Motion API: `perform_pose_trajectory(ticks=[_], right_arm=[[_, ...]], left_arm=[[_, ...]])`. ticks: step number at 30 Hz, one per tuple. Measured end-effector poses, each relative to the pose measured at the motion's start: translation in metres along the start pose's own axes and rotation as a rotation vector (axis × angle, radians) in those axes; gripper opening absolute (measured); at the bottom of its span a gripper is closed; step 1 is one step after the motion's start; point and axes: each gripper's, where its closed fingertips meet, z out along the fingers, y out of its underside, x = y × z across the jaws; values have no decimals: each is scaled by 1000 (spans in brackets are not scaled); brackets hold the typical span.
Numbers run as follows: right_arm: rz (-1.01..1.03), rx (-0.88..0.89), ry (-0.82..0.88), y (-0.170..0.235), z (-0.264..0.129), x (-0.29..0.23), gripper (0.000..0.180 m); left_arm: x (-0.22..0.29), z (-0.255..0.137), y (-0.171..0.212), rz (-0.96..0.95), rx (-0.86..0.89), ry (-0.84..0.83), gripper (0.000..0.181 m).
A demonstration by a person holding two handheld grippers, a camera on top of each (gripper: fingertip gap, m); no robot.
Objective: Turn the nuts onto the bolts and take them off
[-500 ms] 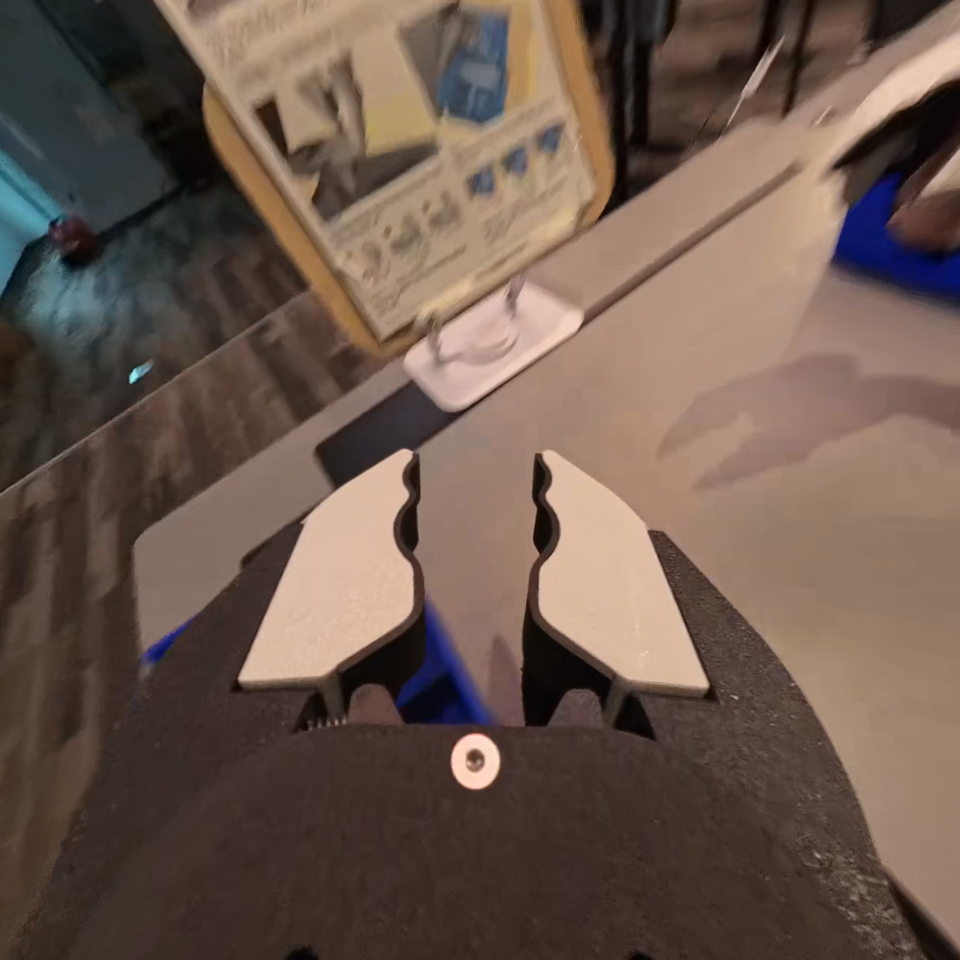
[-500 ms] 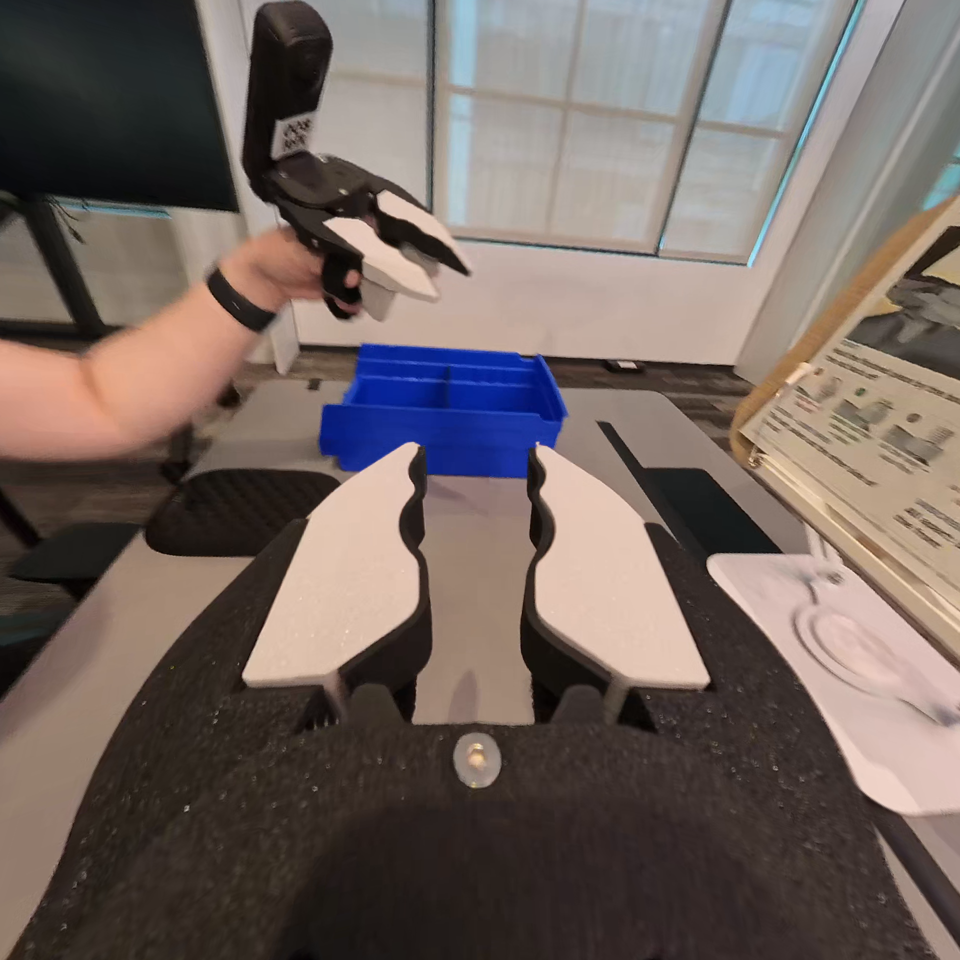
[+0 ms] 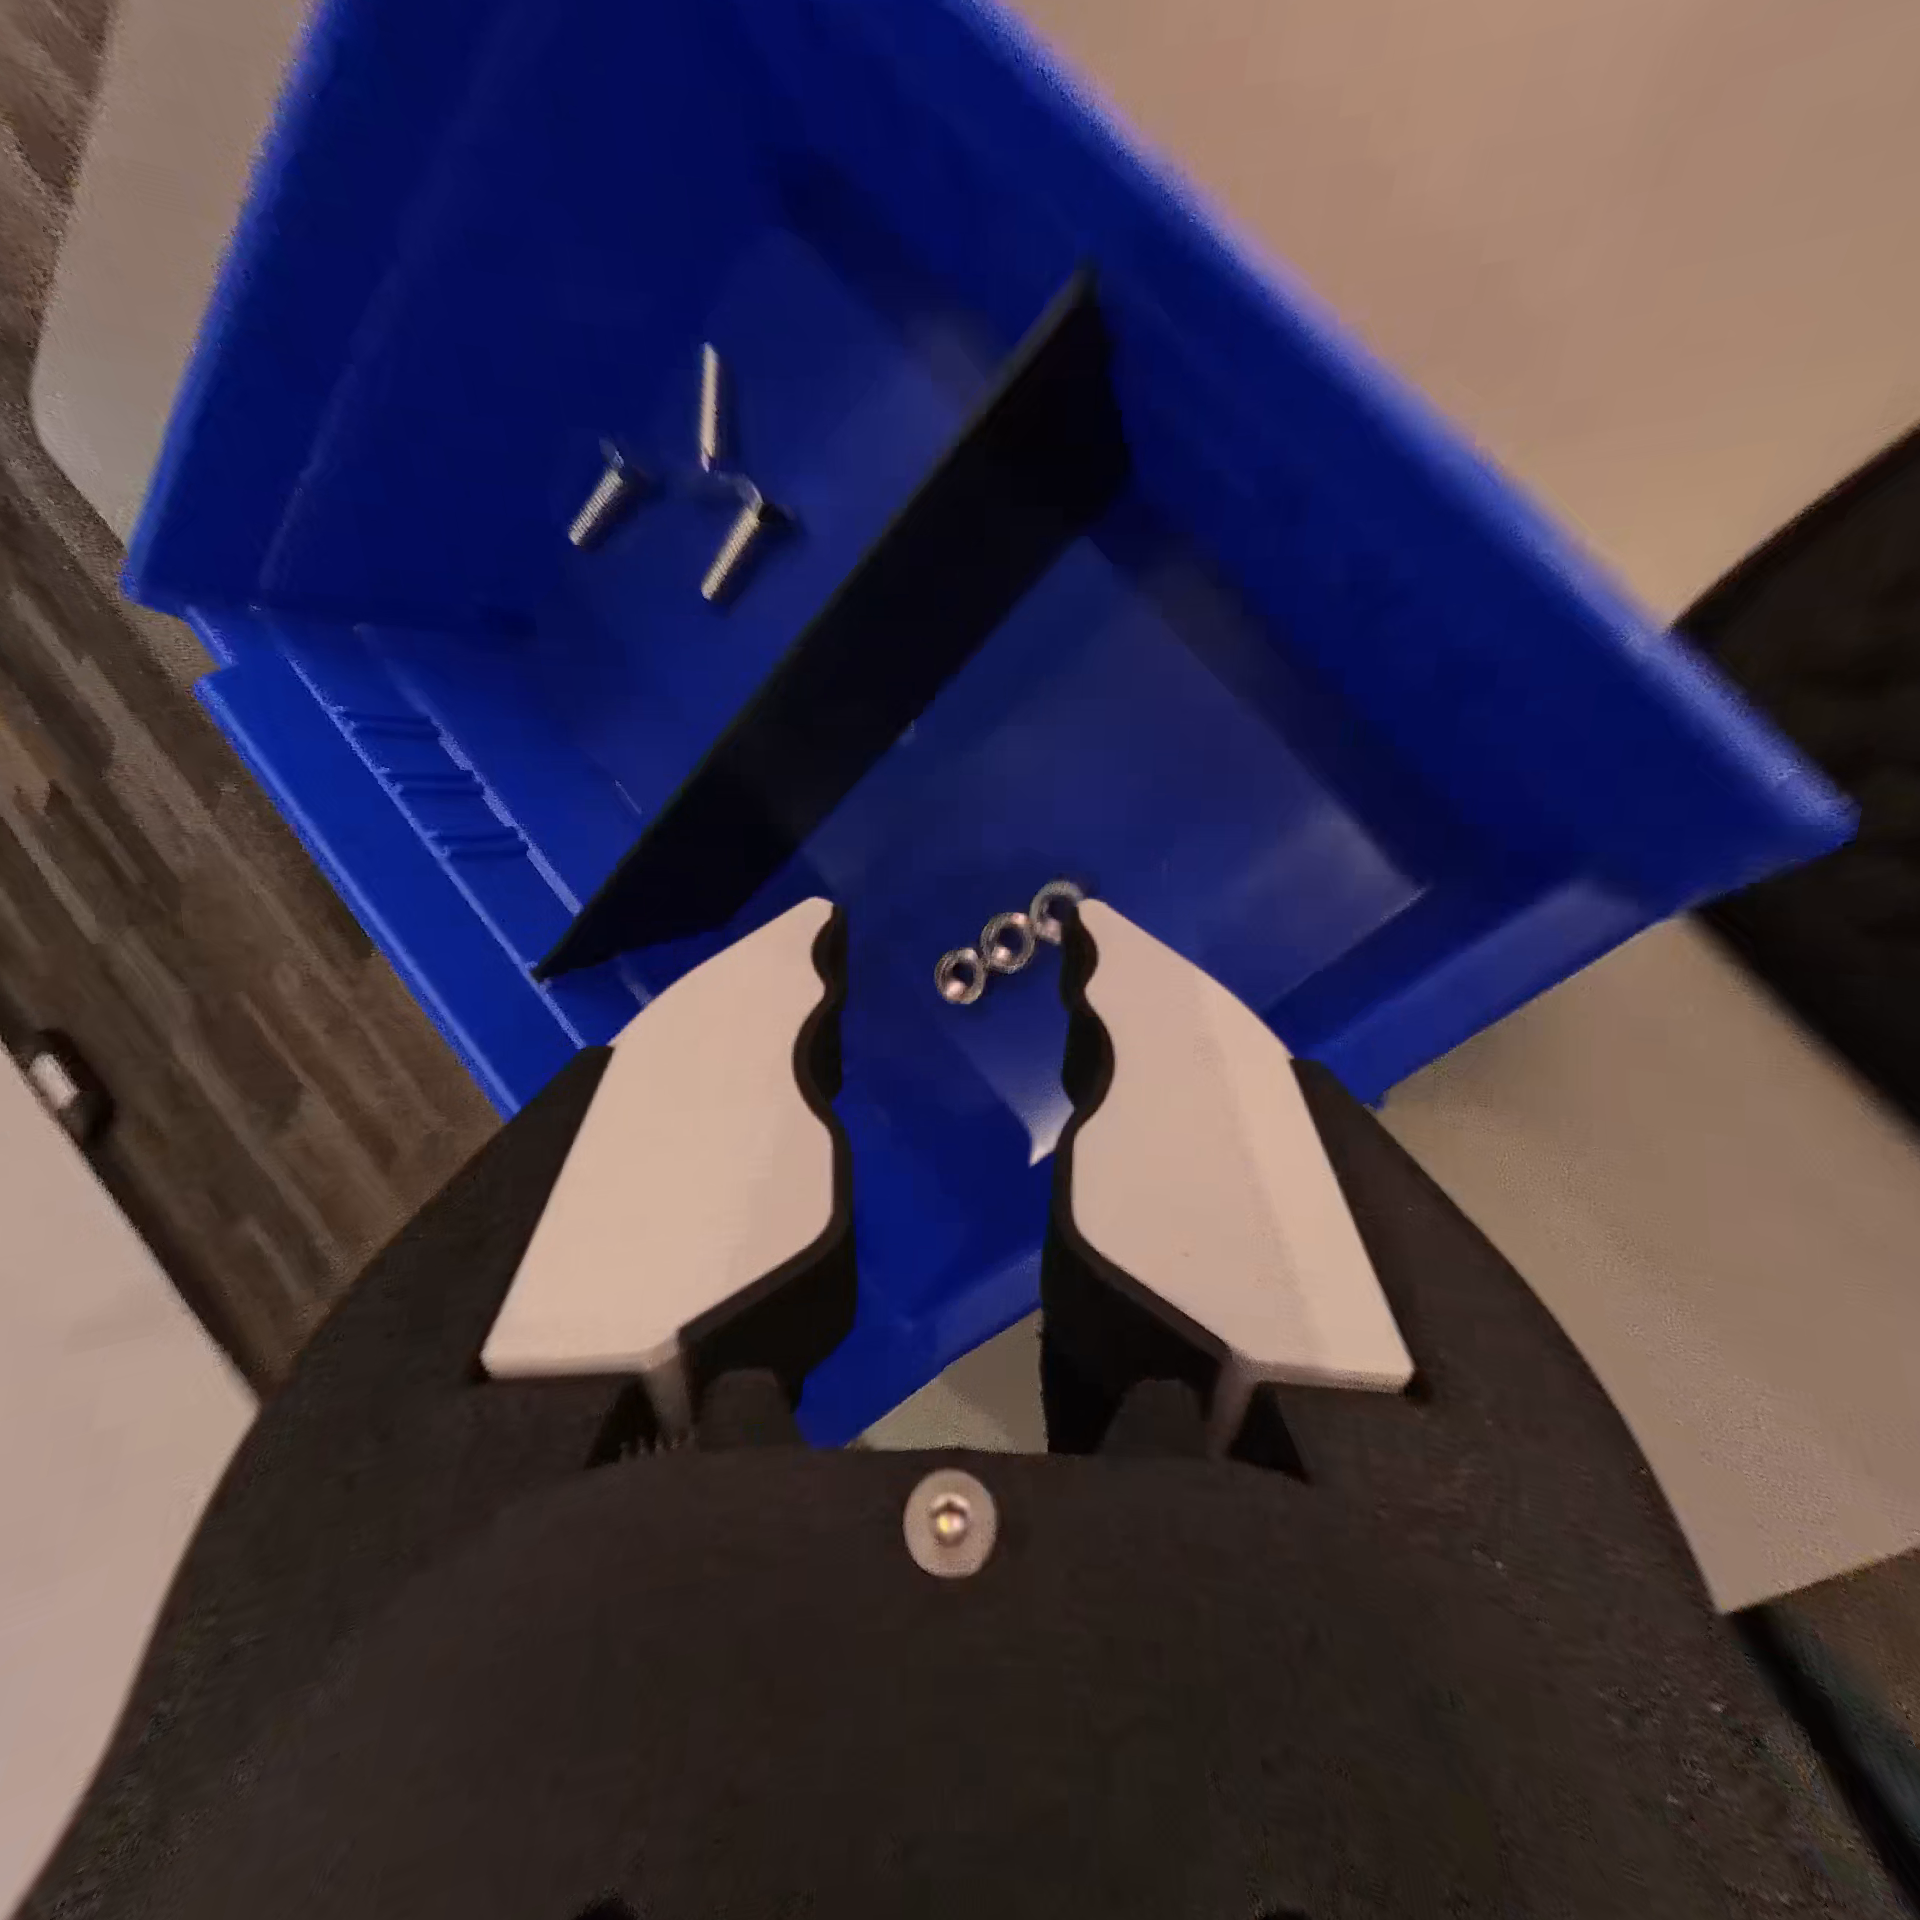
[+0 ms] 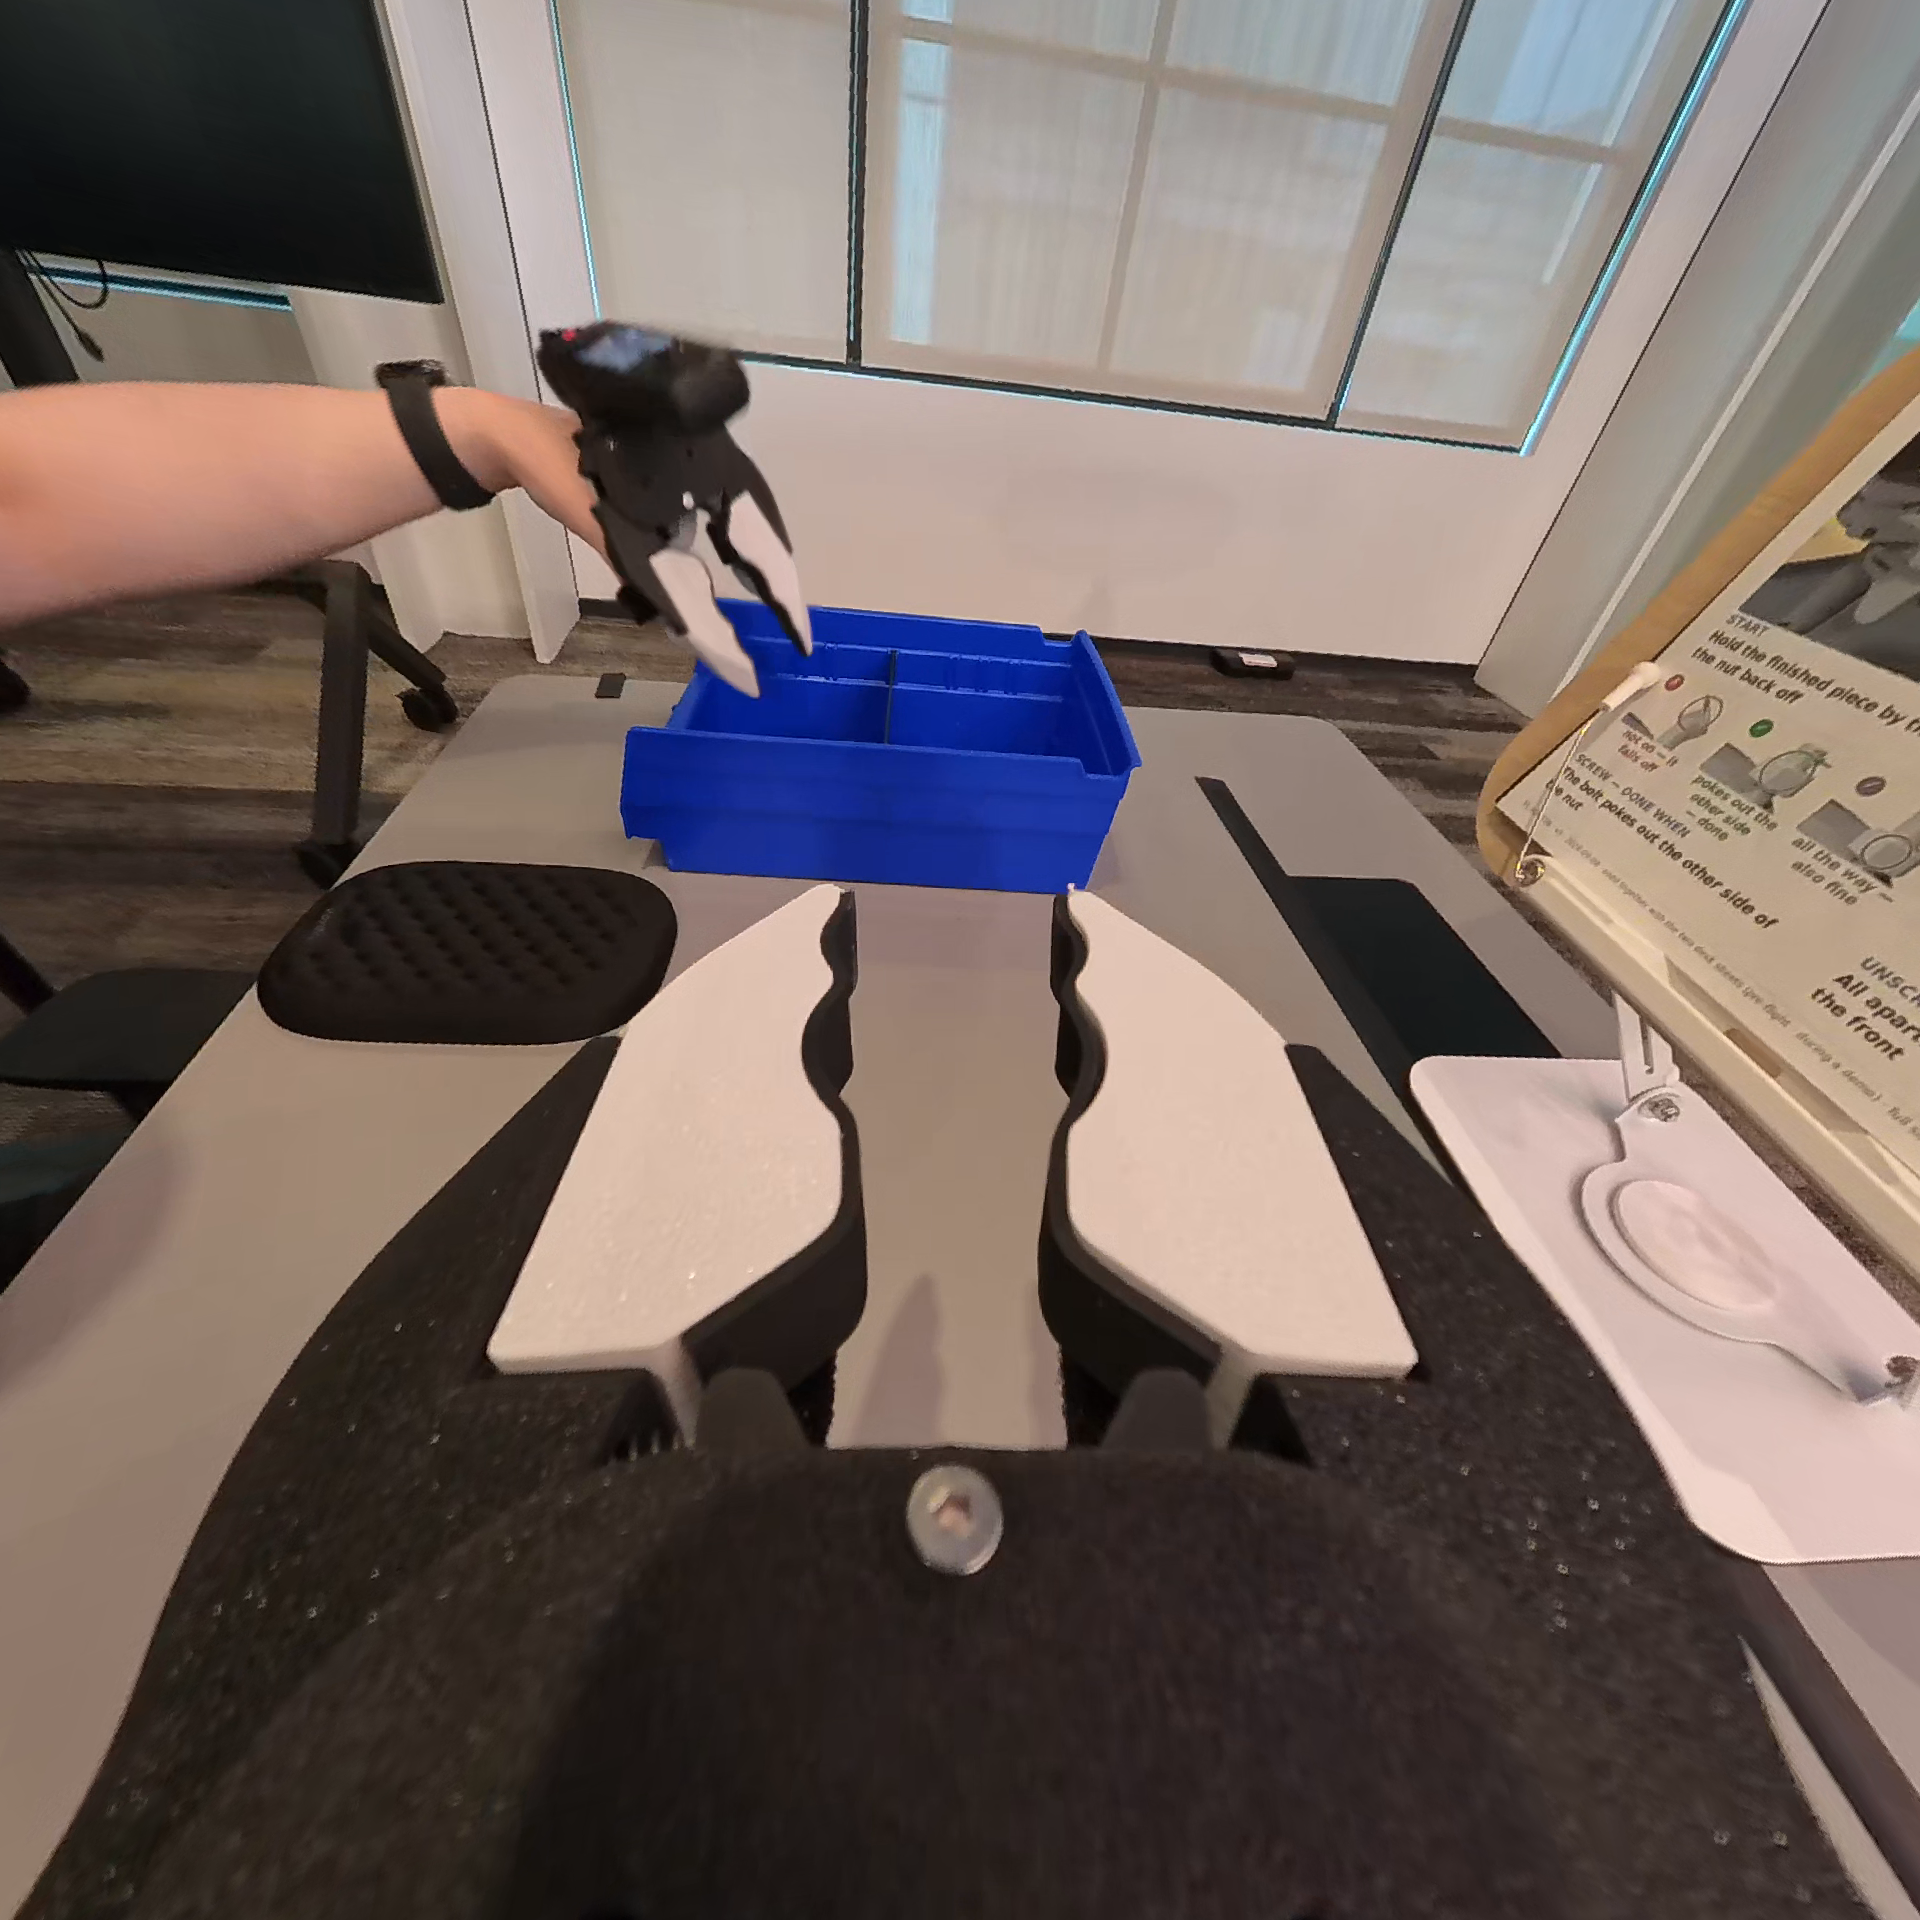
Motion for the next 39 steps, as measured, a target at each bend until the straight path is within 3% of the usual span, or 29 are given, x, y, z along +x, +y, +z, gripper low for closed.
perform_pose_trajectory(ticks=[5,12,39], right_arm=[[13,-15,-12,5,0,-1,34],[21,-21,-14,8,-3,1,33],[43,-63,-48,21,-1,0,33]], left_arm=[[-1,18,20,205,-154,50,31],[-6,43,53,301,-356,126,28],[1,77,63,245,-364,281,18]])
